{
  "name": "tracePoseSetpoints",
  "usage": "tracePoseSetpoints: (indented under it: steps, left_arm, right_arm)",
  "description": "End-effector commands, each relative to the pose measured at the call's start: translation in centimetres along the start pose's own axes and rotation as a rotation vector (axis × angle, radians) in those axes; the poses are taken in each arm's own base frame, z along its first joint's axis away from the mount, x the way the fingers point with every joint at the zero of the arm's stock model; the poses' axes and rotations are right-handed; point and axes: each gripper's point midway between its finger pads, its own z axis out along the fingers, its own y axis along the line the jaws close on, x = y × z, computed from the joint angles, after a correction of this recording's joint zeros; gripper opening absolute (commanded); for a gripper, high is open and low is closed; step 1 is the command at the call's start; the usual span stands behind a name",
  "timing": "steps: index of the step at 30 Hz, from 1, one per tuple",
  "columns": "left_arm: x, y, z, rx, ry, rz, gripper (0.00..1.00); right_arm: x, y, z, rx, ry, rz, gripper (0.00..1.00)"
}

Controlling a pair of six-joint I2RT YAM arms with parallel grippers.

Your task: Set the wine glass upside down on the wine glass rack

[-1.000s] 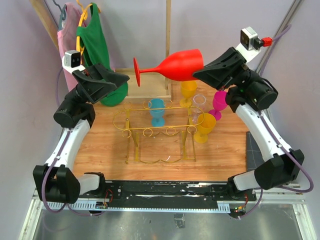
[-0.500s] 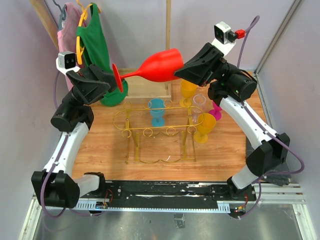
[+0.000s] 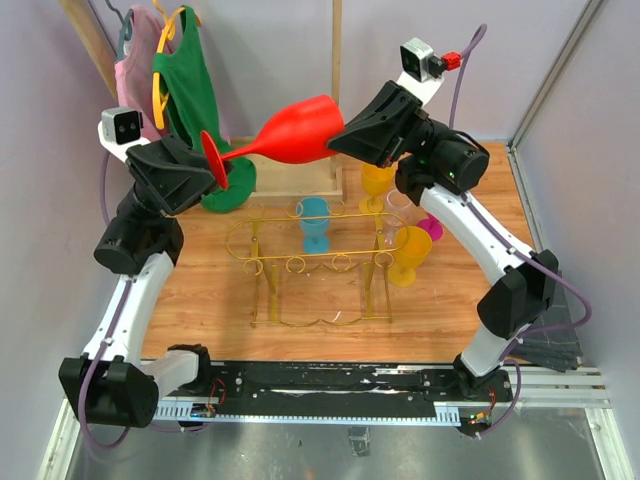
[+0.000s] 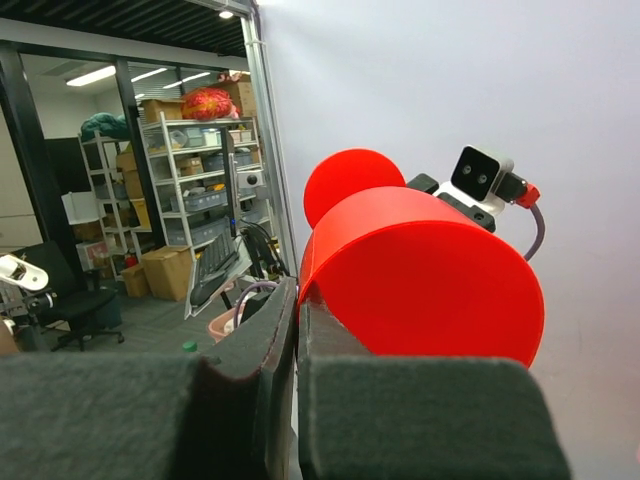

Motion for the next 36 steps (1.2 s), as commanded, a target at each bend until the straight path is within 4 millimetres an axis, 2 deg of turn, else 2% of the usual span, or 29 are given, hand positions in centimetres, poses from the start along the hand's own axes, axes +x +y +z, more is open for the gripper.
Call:
tracePoseSetpoints:
  steps: [1,7,8,11,13,16,20,21,25,28,32,36]
  left_arm:
    - [3.5,-6.3,-0.3,0.225,0.110,0.208,0.41]
    - [3.9,-7.0,-0.3,0.234,0.123,0.218,0.03]
    - [3.9,-7.0,-0.3,0.234,0.122,0.216,0.01]
    - [3.9,-7.0,-0.3,0.236,0.120,0.210,0.00]
    - [3.9,-7.3,-0.2,0.242,0.119,0.214,0.00]
    - [3.9,-7.6,0.0,0.249,0.129,0.227,0.00]
    - [4.1,-8.1,0.3,0.257,0.147,0.244,0.00]
    - [4.1,-8.2,0.3,0.259,0.150,0.247,0.00]
    - [4.0,-8.2,0.6,0.249,0.156,0.251,0.00]
    - [3.9,-7.8,0.9,0.224,0.160,0.258,0.00]
    - [3.6,-7.5,1.4,0.195,0.169,0.282,0.00]
    - [3.5,-7.2,2.2,0.149,0.190,0.335,0.00]
  right_arm:
    - [-0.6,1.8,1.2,-0.078,-0.021,-0.042,0.01]
    - [-0.8,1.7,1.3,-0.082,-0.026,-0.048,0.01]
    - [-0.8,1.6,1.3,-0.081,-0.027,-0.046,0.01]
    - [-0.8,1.5,1.3,-0.080,-0.024,-0.044,0.01]
    - [-0.7,1.5,1.3,-0.079,-0.022,-0.048,0.05]
    - [-0.6,1.6,1.2,-0.075,-0.020,-0.055,0.17]
    - [-0.7,1.6,0.7,-0.055,-0.023,-0.072,0.41]
    - [-0.7,1.4,0.4,-0.043,-0.027,-0.074,0.44]
    - [-1.2,1.4,-0.6,-0.004,-0.034,-0.095,0.47]
    - [-1.3,1.1,-1.6,0.040,-0.032,-0.103,0.57]
    - [-2.0,0.1,-4.1,0.154,-0.052,-0.130,0.59]
    - [-2.7,0.2,-6.5,0.257,-0.063,-0.172,0.60]
